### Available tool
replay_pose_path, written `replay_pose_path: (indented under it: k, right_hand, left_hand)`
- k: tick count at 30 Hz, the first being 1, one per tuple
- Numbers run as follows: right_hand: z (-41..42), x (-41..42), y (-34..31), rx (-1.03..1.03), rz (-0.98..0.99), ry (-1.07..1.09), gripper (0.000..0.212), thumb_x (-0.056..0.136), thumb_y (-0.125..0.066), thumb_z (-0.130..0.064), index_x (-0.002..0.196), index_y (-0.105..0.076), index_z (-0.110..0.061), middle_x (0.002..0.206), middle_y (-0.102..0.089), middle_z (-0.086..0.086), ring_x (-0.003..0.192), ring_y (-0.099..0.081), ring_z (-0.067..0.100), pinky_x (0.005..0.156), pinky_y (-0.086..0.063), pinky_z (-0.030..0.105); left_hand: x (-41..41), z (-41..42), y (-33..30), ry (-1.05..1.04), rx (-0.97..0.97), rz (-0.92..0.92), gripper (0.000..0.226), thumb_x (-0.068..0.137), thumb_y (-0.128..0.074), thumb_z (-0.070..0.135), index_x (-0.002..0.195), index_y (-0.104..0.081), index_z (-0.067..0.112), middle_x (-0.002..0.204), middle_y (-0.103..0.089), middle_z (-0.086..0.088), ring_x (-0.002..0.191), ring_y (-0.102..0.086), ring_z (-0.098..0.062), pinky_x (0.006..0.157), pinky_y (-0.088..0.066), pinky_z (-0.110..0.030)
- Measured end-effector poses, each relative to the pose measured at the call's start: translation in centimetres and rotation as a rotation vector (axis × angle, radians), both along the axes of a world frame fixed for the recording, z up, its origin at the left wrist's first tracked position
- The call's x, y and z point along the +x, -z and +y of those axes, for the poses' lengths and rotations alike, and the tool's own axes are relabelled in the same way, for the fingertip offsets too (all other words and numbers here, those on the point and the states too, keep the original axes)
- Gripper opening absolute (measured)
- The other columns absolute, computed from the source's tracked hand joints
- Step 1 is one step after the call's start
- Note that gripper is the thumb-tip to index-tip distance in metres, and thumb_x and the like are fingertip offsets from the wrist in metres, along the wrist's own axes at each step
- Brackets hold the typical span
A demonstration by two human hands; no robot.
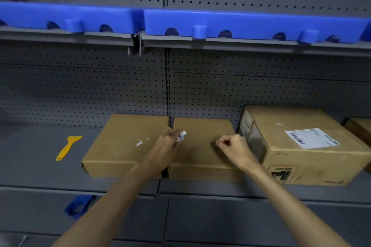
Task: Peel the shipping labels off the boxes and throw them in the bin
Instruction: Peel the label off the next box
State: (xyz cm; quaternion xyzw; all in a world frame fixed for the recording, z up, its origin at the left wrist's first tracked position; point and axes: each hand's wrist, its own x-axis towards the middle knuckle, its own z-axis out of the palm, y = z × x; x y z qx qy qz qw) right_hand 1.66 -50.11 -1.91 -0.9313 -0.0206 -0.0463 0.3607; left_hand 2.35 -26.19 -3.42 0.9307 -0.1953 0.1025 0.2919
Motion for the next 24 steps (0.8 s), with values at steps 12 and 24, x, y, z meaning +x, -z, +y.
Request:
replay_pose_path:
  k: [12,24]
  right_hand:
    - [3.9,1.0,2.8,-0.267,-0.024,-0.276,0.013,0.093,-0.06,-0.023,0.091,-0.06,-0.01,0.102,-0.053,0.003,0.099,-0.05,0.021,0.081,-0.038,0.029]
    - [2.7,1.2,2.0,-0.365,-0.101,-0.22,0.011,0.094,-0.055,-0.013,0.096,-0.064,-0.006,0.104,-0.059,0.007,0.1,-0.057,0.025,0.08,-0.042,0.028]
  left_hand:
    - [0.3,0.3,0.7,-0.027,-0.113,0.01,0.008,0.093,-0.059,0.011,0.093,-0.061,0.018,0.078,-0.059,0.006,0.079,-0.062,-0.015,0.065,-0.041,-0.019]
    - [-0.3,-0.3,1.4,0.055,-0.075,-0.065,0.025,0.101,-0.047,0.022,0.119,-0.06,0.01,0.095,-0.058,-0.004,0.08,-0.061,-0.019,0.07,-0.047,-0.03]
